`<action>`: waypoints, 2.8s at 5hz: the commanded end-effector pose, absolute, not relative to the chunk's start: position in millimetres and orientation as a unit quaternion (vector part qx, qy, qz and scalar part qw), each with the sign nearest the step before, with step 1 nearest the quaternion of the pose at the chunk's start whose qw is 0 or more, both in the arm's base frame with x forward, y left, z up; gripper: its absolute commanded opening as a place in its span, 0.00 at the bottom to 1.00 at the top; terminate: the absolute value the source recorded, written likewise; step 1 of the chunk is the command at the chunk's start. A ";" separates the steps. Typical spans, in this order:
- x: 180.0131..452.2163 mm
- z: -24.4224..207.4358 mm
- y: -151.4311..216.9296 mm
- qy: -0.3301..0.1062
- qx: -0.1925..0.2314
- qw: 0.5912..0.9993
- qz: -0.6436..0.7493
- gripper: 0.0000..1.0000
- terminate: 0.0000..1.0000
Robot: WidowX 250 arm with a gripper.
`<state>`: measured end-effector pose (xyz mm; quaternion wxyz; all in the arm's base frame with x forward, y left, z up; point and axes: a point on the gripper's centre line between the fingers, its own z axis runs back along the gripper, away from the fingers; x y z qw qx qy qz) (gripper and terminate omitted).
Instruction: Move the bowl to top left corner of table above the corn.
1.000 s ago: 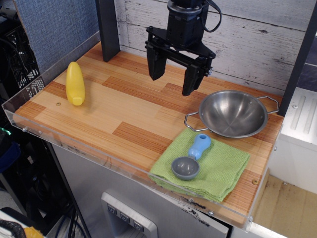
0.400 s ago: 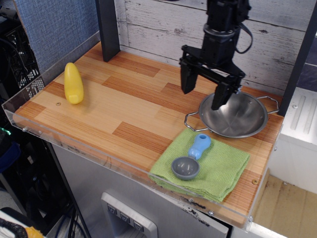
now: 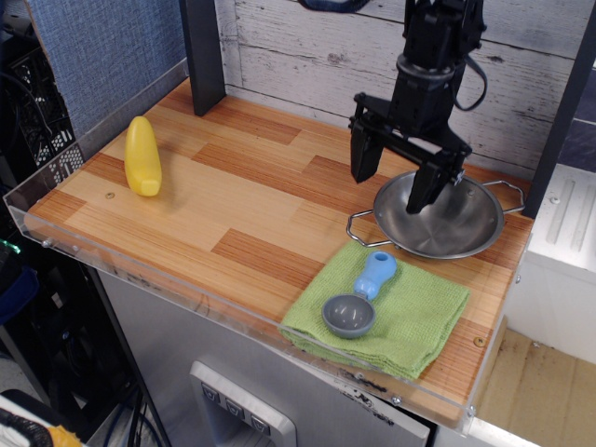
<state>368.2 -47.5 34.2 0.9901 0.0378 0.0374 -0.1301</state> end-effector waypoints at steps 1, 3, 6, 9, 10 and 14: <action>373.4 31.8 -48.6 0.033 0.039 0.990 -0.134 1.00 0.00; 373.6 22.3 -45.0 0.048 0.040 0.989 -0.132 0.00 0.00; 364.8 57.4 -47.6 0.024 0.001 0.991 -0.128 0.00 0.00; 342.2 137.6 -34.6 -0.030 -0.041 0.990 -0.135 0.00 0.00; 328.4 149.2 6.4 -0.027 -0.030 0.994 -0.102 0.00 0.00; 324.7 103.2 137.3 0.014 0.056 0.998 -0.016 0.00 0.00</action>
